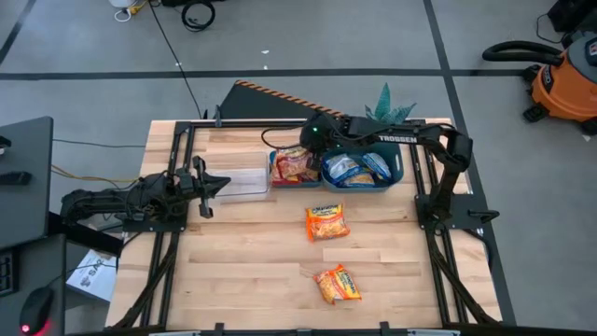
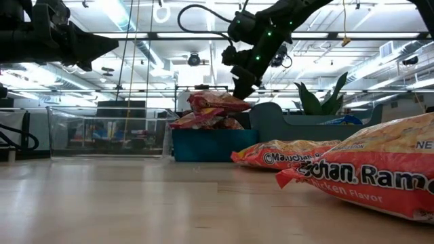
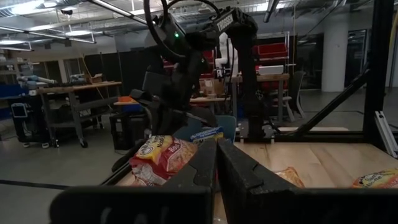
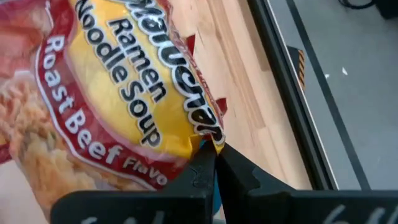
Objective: Sort Maruchan noodles
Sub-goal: Put the red bag into the left blue bin
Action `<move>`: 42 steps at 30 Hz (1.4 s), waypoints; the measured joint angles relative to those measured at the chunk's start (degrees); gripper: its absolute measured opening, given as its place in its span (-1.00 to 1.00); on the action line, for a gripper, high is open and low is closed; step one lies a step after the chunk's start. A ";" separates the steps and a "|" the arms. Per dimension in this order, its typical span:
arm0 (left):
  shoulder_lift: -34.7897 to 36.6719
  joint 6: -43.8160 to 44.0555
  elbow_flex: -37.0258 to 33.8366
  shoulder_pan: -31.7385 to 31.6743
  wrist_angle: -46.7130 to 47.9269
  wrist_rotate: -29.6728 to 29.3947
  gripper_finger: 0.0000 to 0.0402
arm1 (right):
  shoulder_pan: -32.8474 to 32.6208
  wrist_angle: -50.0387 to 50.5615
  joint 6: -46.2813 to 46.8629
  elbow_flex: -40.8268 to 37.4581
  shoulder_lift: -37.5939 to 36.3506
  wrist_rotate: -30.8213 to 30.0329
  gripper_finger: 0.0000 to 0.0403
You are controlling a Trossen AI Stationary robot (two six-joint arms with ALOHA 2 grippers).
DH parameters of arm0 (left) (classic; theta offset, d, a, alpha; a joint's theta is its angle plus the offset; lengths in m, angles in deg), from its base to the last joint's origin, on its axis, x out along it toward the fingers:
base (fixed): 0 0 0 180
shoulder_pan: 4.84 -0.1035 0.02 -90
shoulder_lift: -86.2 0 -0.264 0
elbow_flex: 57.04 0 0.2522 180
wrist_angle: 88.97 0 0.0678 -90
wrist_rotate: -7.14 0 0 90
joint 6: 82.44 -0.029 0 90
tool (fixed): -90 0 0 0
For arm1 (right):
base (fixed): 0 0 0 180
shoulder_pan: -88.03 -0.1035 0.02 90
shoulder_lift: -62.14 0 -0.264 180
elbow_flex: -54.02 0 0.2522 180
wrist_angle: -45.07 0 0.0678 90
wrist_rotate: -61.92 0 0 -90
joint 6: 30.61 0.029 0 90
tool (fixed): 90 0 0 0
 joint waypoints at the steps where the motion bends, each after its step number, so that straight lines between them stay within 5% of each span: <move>1: 0.01 -0.01 0.00 0.00 -0.10 -0.04 -0.91 | 0.02 0.73 0.20 0.00 -0.10 0.00 -0.89; 8: 0.01 0.00 0.00 0.00 -0.06 -0.04 -0.91 | -0.03 2.75 1.57 0.00 -1.21 -0.16 -0.78; 16: 0.02 0.01 0.00 0.00 -0.03 -0.02 -0.91 | -0.03 3.11 4.05 0.00 -6.84 -6.90 -0.75; 22: 0.02 -0.01 0.00 0.01 -0.02 -0.04 -0.91 | -1.67 -9.25 4.61 -0.46 -9.11 3.15 -0.75; 30: 0.00 0.01 0.00 -0.01 -0.02 -0.03 -0.91 | -4.25 -24.04 4.82 -4.82 -0.10 6.85 -0.75; 36: 0.00 -0.01 0.00 -0.01 -0.03 -0.04 -0.91 | -3.40 -22.59 5.77 -5.09 4.10 7.41 -0.75; 42: 0.02 -0.01 0.00 0.01 -0.02 -0.04 -0.91 | -2.87 -23.18 4.07 -2.33 -0.41 7.41 -0.75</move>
